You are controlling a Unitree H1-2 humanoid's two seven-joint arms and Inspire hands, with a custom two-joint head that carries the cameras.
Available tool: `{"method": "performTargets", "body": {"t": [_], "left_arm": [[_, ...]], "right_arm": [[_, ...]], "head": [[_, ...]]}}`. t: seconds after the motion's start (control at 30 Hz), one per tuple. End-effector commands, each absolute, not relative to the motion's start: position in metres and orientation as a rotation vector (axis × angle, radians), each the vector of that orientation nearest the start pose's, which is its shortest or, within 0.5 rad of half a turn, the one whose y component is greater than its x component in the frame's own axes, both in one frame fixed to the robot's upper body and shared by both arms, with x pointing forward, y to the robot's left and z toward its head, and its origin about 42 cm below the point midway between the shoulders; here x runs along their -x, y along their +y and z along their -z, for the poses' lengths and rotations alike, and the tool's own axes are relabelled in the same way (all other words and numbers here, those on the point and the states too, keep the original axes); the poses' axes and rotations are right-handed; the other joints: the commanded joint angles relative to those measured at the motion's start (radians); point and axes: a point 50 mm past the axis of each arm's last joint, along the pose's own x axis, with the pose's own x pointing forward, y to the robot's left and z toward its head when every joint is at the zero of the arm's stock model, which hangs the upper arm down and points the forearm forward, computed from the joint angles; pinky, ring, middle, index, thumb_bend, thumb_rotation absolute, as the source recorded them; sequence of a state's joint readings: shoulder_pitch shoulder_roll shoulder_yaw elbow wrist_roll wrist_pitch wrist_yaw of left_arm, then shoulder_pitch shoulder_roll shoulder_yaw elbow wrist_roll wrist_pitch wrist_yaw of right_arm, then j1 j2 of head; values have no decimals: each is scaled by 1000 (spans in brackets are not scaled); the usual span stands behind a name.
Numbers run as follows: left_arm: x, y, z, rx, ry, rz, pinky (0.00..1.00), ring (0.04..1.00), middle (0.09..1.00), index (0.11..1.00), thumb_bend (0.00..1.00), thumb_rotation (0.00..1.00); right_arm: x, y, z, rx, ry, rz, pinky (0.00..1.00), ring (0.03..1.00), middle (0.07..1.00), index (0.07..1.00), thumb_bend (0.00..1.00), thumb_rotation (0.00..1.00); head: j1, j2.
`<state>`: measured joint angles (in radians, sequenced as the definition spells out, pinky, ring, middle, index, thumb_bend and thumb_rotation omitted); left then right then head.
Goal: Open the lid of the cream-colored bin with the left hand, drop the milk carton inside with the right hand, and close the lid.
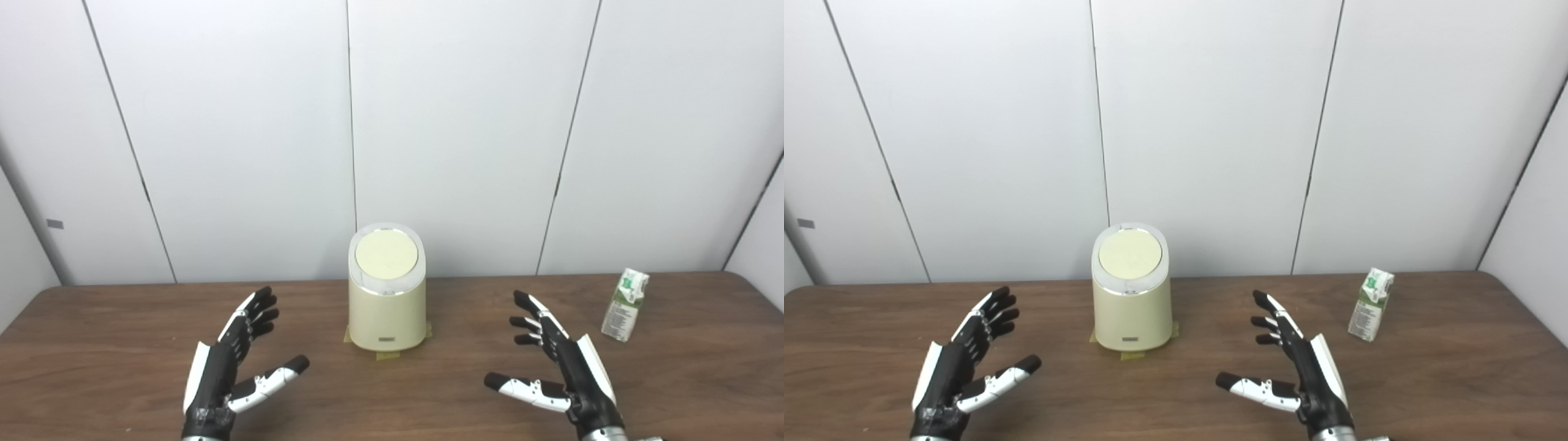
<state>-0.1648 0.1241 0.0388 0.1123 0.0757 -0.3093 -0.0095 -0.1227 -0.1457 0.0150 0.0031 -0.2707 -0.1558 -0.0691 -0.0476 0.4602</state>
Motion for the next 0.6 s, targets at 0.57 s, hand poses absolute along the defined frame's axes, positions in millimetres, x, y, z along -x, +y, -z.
{"method": "performTargets", "body": {"t": [0.57], "left_arm": [[-348, 232, -157, -192, -403, -5, 827, 876, 896, 921, 792, 355]], "right_arm": [[-331, -240, -158, 355, -372, -4, 687, 805, 918, 913, 822, 425]], "head": [[15, -12]]}}
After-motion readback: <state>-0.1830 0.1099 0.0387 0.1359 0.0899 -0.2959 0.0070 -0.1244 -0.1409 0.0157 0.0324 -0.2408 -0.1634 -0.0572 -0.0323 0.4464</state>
